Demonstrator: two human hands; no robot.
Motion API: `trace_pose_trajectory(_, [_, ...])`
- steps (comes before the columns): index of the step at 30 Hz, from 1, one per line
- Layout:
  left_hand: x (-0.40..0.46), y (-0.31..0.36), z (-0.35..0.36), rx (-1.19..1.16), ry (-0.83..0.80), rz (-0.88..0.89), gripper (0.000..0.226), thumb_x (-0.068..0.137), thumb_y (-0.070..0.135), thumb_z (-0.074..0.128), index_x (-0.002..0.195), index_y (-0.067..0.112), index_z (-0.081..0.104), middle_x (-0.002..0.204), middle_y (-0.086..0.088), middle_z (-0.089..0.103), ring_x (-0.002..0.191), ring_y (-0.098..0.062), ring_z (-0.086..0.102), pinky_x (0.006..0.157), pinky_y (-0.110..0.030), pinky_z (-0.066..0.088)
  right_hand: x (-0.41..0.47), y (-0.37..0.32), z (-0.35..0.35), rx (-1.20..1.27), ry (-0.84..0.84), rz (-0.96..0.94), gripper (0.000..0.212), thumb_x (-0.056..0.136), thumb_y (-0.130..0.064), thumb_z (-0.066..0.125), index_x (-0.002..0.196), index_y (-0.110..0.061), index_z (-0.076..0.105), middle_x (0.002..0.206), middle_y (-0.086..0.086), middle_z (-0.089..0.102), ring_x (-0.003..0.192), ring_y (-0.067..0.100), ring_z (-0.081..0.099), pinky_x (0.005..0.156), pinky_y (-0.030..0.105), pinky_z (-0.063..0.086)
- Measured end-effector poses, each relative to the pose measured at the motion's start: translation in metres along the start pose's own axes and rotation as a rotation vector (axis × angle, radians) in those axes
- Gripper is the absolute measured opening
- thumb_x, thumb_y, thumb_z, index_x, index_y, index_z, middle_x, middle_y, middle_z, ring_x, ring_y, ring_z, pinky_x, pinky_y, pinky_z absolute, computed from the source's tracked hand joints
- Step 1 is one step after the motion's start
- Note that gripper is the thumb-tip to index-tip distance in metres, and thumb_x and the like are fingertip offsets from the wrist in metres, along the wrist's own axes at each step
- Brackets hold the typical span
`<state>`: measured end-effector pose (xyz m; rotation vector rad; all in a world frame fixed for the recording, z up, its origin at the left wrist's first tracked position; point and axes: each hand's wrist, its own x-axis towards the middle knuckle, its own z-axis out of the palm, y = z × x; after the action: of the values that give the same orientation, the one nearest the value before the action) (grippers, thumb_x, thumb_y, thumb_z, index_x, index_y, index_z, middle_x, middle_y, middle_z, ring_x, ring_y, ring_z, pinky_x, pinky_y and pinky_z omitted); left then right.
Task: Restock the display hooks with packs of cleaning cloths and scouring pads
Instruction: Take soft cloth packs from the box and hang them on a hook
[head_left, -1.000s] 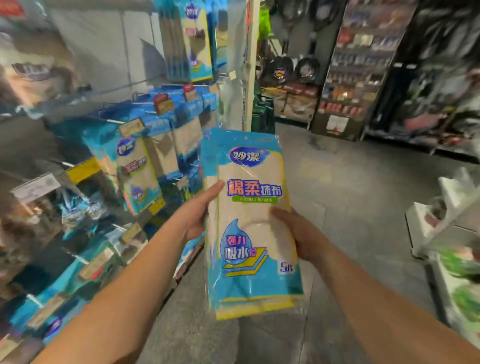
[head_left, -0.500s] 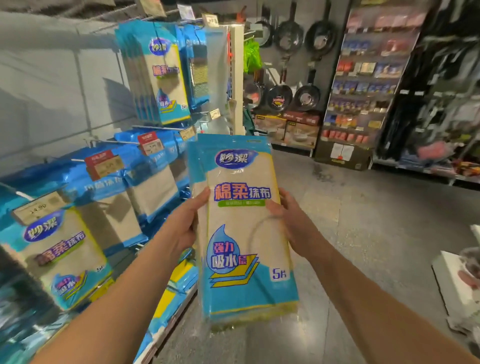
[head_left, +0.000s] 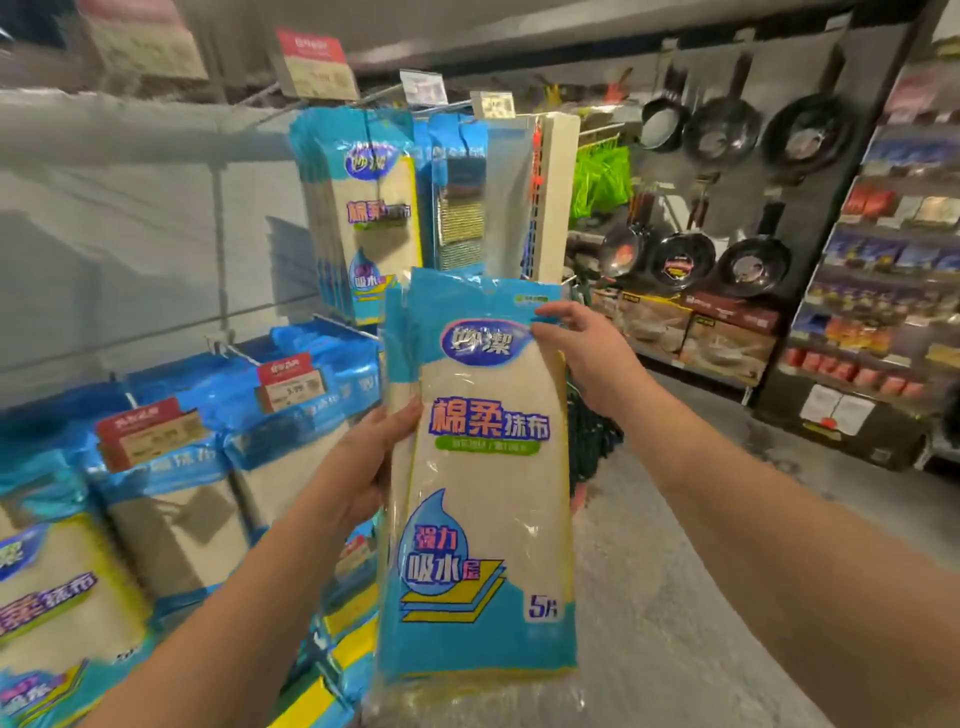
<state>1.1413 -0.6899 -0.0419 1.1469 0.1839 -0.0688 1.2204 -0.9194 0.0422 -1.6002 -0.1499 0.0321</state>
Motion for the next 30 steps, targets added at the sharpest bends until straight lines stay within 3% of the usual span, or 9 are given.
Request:
trace_pose_trajectory(5, [0.054,0.034,-0.015,0.030,0.085,0.087,0.062,0.076,0.032,0.072,0.131,0.010,0.054,0.108,-0.018,0.076,0.084,-0.032,0.076,0.062,-0.042,0.063,0.089,-0.004,0.030,0.080,-0.160,-0.010,0.035,0.097,-0.004,0.057,0.128,-0.021,0.061,0.114,-0.007,0.062,0.076,0.010,0.073,0.083,0.038,0.060])
trace_pose_trajectory(10, [0.115,0.077,-0.046,0.053,0.126,0.186,0.055,0.078,0.035,0.069,0.126,0.009,0.060,0.108,-0.017,0.076,0.090,-0.031,0.076,0.070,-0.044,0.063,0.176,-0.020,0.066,0.121,-0.167,-0.082,0.043,0.095,0.005,0.055,0.131,-0.019,0.061,0.122,-0.003,0.061,0.085,0.022,0.073,0.059,0.030,0.059])
trace_pose_trajectory(13, [0.145,0.112,-0.072,0.104,0.190,0.241,0.063,0.078,0.036,0.073,0.131,0.008,0.056,0.111,-0.018,0.075,0.093,-0.034,0.074,0.071,-0.045,0.063,0.226,-0.045,0.069,0.155,-0.147,-0.151,0.044,0.095,0.005,0.054,0.130,-0.019,0.061,0.122,-0.003,0.061,0.096,0.028,0.072,0.071,0.039,0.062])
trace_pose_trajectory(18, [0.172,0.161,-0.104,0.191,0.333,0.398,0.029,0.091,0.022,0.070,0.114,0.008,0.058,0.091,-0.015,0.078,0.068,-0.027,0.075,0.055,-0.039,0.061,0.295,-0.076,0.075,0.069,-0.153,-0.325,0.047,0.092,0.006,0.056,0.126,-0.026,0.064,0.120,-0.009,0.062,0.108,0.023,0.068,0.092,0.048,0.057])
trace_pose_trajectory(23, [0.185,0.188,-0.113,0.309,0.517,0.561,0.034,0.083,0.032,0.081,0.104,0.016,0.059,0.091,-0.008,0.078,0.080,-0.028,0.076,0.078,-0.050,0.061,0.340,-0.101,0.091,-0.068,-0.241,-0.446,0.049,0.094,0.003,0.056,0.133,-0.025,0.059,0.125,-0.012,0.061,0.119,0.016,0.061,0.093,0.038,0.057])
trace_pose_trajectory(27, [0.186,0.195,-0.104,0.274,0.492,0.589,0.026,0.088,0.028,0.075,0.104,0.015,0.059,0.083,-0.005,0.078,0.067,-0.021,0.075,0.058,-0.038,0.062,0.368,-0.115,0.100,-0.142,-0.231,-0.530,0.053,0.092,-0.001,0.059,0.137,-0.030,0.057,0.129,-0.010,0.058,0.121,0.014,0.057,0.096,0.033,0.055])
trace_pose_trajectory(28, [0.185,0.195,-0.101,0.249,0.464,0.592,0.030,0.086,0.030,0.076,0.105,0.014,0.059,0.085,-0.007,0.078,0.066,-0.022,0.075,0.054,-0.035,0.061,0.374,-0.117,0.099,-0.147,-0.218,-0.552,0.055,0.091,-0.002,0.060,0.138,-0.030,0.055,0.132,-0.009,0.057,0.121,0.013,0.056,0.098,0.032,0.054])
trace_pose_trajectory(30, [0.183,0.196,-0.096,0.213,0.395,0.608,0.060,0.064,0.047,0.087,0.107,0.014,0.061,0.090,-0.013,0.078,0.068,-0.024,0.076,0.054,-0.035,0.060,0.386,-0.120,0.094,-0.110,-0.226,-0.575,0.058,0.091,-0.002,0.061,0.141,-0.029,0.054,0.137,-0.008,0.054,0.123,0.011,0.053,0.095,0.026,0.053])
